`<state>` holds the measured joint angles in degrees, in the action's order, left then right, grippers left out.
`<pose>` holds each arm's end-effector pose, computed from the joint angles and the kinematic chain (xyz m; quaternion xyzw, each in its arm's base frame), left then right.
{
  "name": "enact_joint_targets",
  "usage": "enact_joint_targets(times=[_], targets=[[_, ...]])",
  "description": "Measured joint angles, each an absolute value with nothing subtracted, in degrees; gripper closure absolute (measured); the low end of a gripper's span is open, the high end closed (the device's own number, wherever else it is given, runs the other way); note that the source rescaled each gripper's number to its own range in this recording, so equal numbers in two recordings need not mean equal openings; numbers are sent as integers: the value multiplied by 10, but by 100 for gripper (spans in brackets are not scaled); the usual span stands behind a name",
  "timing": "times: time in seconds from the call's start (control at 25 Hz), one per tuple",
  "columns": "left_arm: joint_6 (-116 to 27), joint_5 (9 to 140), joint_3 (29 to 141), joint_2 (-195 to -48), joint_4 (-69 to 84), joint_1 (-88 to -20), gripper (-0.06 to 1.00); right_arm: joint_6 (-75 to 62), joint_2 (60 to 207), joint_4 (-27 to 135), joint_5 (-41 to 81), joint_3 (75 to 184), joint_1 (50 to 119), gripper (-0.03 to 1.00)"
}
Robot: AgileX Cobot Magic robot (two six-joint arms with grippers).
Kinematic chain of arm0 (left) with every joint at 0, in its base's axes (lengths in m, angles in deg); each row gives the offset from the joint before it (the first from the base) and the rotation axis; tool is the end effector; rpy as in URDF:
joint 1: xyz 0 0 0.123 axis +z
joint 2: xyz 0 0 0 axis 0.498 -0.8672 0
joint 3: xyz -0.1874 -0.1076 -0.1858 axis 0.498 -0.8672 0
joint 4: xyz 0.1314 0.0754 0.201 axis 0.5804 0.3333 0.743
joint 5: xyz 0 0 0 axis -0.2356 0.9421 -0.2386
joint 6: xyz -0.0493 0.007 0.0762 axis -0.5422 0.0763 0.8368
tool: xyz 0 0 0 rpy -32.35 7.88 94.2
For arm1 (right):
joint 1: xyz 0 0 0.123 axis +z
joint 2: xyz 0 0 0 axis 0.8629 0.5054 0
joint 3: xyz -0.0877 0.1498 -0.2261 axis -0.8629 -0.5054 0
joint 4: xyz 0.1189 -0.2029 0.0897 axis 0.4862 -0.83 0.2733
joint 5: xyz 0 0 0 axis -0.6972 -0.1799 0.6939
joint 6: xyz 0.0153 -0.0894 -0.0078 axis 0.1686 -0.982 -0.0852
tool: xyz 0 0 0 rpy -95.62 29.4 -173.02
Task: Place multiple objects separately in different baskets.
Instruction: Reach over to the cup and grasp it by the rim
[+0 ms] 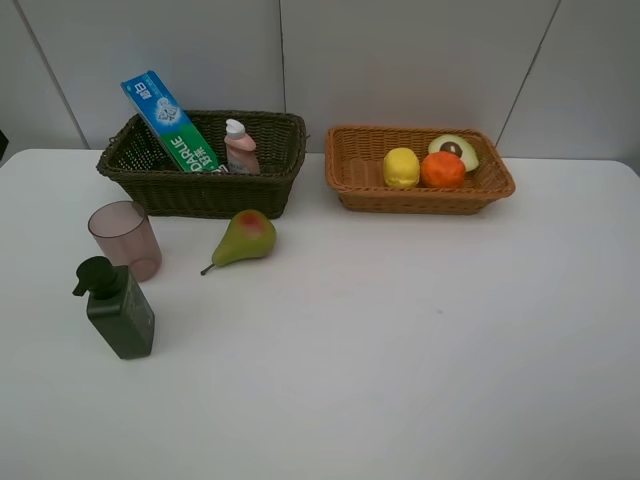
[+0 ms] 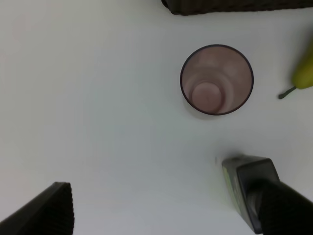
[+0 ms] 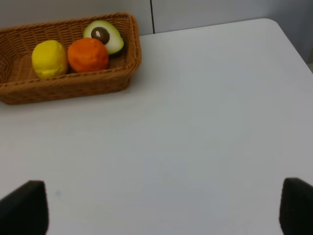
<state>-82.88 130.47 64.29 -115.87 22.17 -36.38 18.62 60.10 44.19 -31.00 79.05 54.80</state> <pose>0.2181 -0.0231 0.3233 0.0228 0.9730 -0.0108 0.2293 -0.0072 -0.0020 0.2831 0.0532 0.8430 -0.0291 0.5346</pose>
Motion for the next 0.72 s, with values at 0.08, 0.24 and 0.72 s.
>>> enact_joint_targets(times=[0.08, 0.24, 0.72], targets=[[-829, 1293, 643, -1185, 222, -364, -6, 186, 601, 442, -310, 790, 548, -3], [-829, 1261, 643, -1234, 236, -364, -6, 186, 601, 442, -310, 790, 548, -3], [-829, 1149, 643, -1356, 263, -354, -6, 186, 601, 442, -310, 790, 548, -3]])
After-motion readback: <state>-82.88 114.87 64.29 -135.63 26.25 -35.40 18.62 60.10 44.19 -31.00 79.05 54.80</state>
